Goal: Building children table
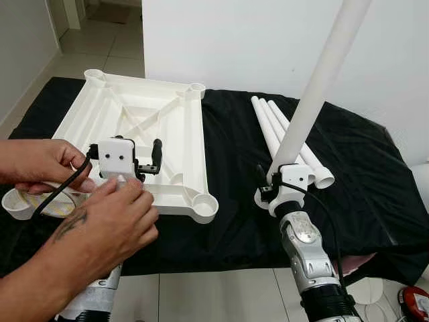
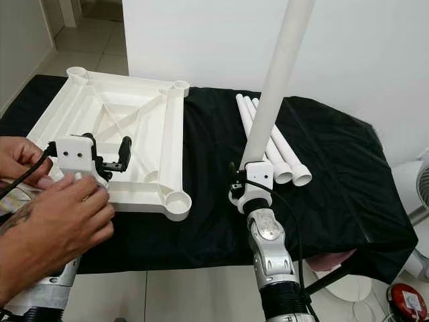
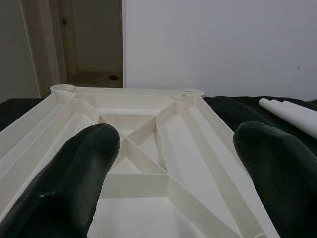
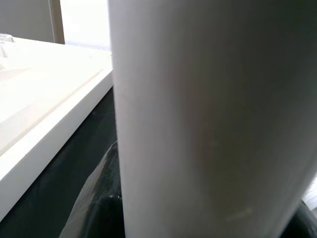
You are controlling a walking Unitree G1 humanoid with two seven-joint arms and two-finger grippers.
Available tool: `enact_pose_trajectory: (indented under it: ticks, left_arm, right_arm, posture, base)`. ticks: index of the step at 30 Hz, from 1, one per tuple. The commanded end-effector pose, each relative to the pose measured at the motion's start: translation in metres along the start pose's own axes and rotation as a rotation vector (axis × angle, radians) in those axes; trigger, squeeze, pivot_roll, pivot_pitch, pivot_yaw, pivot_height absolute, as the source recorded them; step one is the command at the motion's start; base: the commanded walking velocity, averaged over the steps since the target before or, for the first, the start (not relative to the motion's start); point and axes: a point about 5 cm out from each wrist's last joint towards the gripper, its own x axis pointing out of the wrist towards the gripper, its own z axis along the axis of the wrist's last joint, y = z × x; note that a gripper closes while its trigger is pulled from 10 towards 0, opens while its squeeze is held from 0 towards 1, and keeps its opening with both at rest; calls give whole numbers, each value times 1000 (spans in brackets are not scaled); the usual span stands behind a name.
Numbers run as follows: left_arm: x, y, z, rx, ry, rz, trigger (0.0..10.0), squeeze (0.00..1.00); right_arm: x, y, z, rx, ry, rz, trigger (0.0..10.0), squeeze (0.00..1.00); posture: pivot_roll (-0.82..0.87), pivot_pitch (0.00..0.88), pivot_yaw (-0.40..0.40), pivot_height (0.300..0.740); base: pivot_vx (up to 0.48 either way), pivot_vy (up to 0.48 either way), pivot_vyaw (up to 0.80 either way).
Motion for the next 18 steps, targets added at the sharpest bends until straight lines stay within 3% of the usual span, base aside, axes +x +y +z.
enact_pose_trajectory:
  ticks: [1, 18]
  left_arm:
    - [3, -7, 1, -11, -8, -54, 10000, 0]
    - [4, -6, 1, -10, -10, -48, 10000, 0]
  right_arm:
    - [1, -5, 1, -8, -13, -20, 10000, 0]
    - [3, -4, 2, -7, -16, -20, 10000, 0]
  posture:
    - [49, 0, -112, 740]
    - [52, 0, -113, 740]
  base:
    - [0, 0, 0]
    - [0, 0, 0]
